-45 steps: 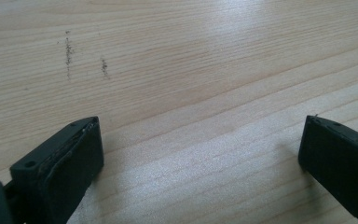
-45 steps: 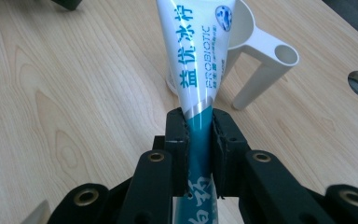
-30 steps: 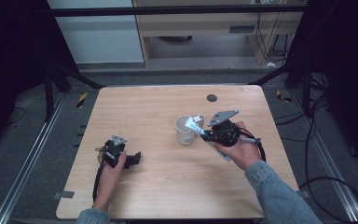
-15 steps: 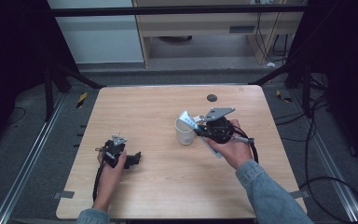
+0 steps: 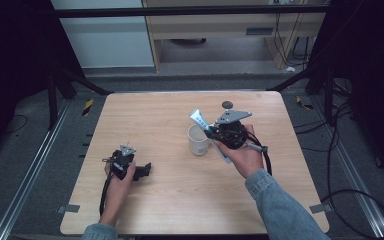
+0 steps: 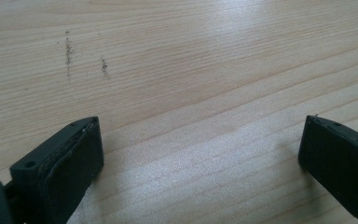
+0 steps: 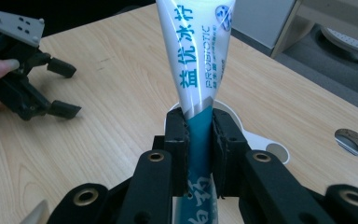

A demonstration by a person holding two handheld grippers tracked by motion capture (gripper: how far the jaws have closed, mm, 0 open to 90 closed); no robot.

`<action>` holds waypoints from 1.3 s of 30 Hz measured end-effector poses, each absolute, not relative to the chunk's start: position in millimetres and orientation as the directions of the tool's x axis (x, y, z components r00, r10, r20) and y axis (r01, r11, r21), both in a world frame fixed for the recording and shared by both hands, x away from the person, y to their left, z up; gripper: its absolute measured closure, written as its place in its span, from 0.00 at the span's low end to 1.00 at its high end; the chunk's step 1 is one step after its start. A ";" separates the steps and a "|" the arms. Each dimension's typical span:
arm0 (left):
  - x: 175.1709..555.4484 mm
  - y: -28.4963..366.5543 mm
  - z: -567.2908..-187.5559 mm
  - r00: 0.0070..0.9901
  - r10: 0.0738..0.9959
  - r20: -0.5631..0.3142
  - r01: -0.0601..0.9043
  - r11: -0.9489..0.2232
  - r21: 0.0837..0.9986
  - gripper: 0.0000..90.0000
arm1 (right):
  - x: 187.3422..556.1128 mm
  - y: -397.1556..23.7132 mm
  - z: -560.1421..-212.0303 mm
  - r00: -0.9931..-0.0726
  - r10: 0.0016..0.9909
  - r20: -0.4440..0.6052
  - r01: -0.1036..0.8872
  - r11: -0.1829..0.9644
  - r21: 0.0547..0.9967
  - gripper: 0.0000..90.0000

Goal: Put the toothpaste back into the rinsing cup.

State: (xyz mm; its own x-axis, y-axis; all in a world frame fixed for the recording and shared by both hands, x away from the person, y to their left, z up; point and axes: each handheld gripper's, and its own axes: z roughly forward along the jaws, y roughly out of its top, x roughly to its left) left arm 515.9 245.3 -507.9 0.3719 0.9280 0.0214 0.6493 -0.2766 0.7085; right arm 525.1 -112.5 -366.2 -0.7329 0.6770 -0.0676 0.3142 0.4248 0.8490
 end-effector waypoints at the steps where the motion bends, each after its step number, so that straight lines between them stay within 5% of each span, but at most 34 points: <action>1: 515.9 245.3 -507.9 0.372 0.928 0.021 0.649 -0.276 0.709 0.00 | 525.8 -111.8 -365.9 -0.731 0.679 -0.067 0.312 0.419 0.853 0.87; 39: 515.9 245.3 -507.9 0.372 0.928 0.021 0.649 -0.277 0.708 0.00 | 553.8 -87.5 -360.4 -0.657 0.754 0.007 0.259 0.216 0.941 0.87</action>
